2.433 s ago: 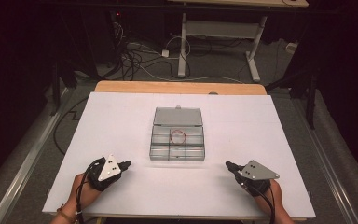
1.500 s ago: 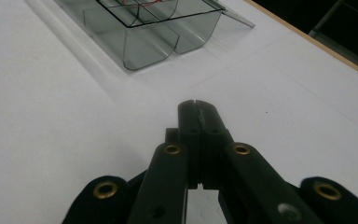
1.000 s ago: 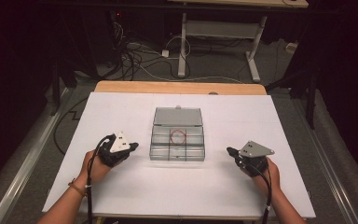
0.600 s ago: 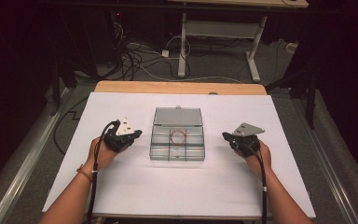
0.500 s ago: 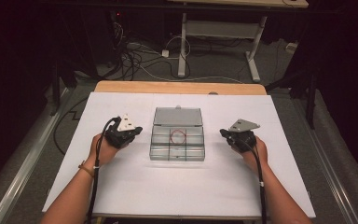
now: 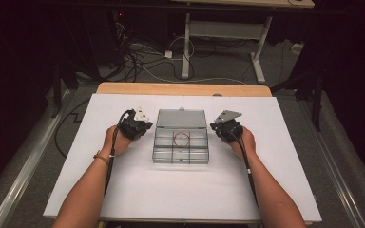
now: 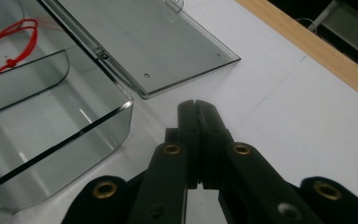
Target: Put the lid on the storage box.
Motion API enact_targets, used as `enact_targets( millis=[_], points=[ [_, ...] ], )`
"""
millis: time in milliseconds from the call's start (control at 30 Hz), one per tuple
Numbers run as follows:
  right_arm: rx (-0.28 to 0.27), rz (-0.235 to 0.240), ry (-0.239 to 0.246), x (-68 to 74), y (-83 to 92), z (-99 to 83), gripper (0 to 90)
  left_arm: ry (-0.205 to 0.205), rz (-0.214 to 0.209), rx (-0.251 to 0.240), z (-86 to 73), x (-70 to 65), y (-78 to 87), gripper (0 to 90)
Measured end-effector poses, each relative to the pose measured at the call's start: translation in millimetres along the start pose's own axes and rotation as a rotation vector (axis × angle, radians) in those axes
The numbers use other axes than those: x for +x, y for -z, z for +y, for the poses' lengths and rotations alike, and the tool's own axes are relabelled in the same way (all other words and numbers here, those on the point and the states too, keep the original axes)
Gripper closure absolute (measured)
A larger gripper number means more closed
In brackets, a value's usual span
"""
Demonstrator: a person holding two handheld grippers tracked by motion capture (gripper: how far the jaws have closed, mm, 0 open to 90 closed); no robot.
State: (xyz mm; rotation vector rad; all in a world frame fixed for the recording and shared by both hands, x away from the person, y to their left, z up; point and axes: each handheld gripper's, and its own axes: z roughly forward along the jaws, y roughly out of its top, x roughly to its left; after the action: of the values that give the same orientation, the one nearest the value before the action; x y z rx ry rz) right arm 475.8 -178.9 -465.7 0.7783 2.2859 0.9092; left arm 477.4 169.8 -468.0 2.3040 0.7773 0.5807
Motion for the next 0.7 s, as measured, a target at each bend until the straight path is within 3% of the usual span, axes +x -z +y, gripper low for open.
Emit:
enact_targets(
  millis=[233, 433, 533, 700],
  points=[
    [0.06, -0.007, 0.01, 1.5, -20.7, 6.7, 90.0, 0.027, -0.021, 0.005, 1.6, 2.2, -14.4, 87.3],
    [0.078, 0.002, 0.042, 6.2, -29.8, 10.9, 90.0, 0.042, -0.047, -0.002, 6.6, 1.1, -23.6, 84.5],
    [0.082, -0.006, 0.049, 6.7, -32.2, 13.1, 90.0, 0.01, -0.033, 0.027, 11.5, -2.0, -29.3, 84.6],
    [0.079, -0.006, 0.029, 3.2, -34.4, 13.4, 90.0, 0.019, -0.025, 0.018, 14.3, -0.6, -33.4, 85.0]
  ],
)
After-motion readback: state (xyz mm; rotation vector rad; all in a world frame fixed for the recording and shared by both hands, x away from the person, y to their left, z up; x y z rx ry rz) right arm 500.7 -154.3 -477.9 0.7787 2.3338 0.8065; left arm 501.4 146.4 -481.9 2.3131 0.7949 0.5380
